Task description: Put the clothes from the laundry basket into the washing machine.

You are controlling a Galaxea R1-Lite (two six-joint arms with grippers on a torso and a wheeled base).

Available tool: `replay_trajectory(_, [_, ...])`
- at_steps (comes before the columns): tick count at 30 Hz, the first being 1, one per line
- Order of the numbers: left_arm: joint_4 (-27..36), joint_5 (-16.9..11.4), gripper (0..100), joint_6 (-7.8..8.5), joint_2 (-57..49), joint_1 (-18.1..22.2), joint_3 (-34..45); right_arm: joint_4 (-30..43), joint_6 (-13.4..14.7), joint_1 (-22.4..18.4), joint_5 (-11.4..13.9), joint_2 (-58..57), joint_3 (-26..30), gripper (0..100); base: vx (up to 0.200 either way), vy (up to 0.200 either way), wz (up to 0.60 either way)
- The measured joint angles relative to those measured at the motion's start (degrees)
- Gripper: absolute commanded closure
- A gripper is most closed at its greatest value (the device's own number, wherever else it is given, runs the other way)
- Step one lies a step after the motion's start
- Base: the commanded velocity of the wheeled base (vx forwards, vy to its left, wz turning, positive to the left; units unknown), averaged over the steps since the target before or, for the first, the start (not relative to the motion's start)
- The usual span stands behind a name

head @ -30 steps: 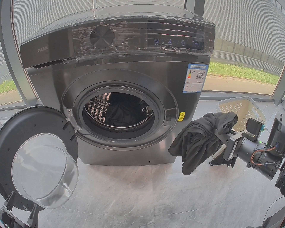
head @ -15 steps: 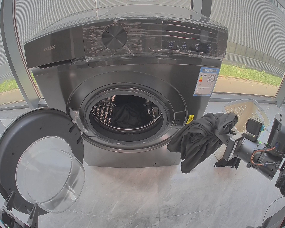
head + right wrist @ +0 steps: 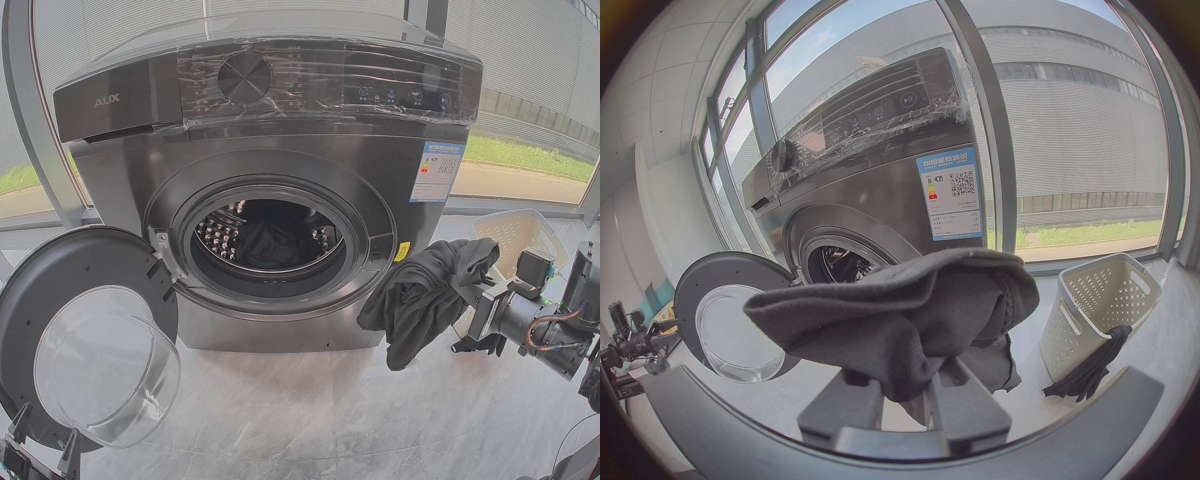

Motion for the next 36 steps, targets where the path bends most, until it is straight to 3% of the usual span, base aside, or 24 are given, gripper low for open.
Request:
replay_trajectory(21, [0.0, 0.02, 0, -0.05, 0.0, 0.02, 0.0, -0.15, 0.0, 0.41, 0.02, 0.16, 0.49, 100, 0.029, 0.0, 0.0])
replay_trajectory(27, [0.0, 0.02, 0, -0.11, 0.0, -0.02, 0.0, -0.13, 0.05, 0.52, 0.02, 0.16, 0.49, 100, 0.0, 0.2, 0.0])
replay_trajectory(36, [0.0, 0.04, 0, -0.05, 0.0, -0.02, 0.0, -0.2, 0.02, 0.55, 0.02, 0.13, 0.72, 100, 0.0, 0.0, 0.0])
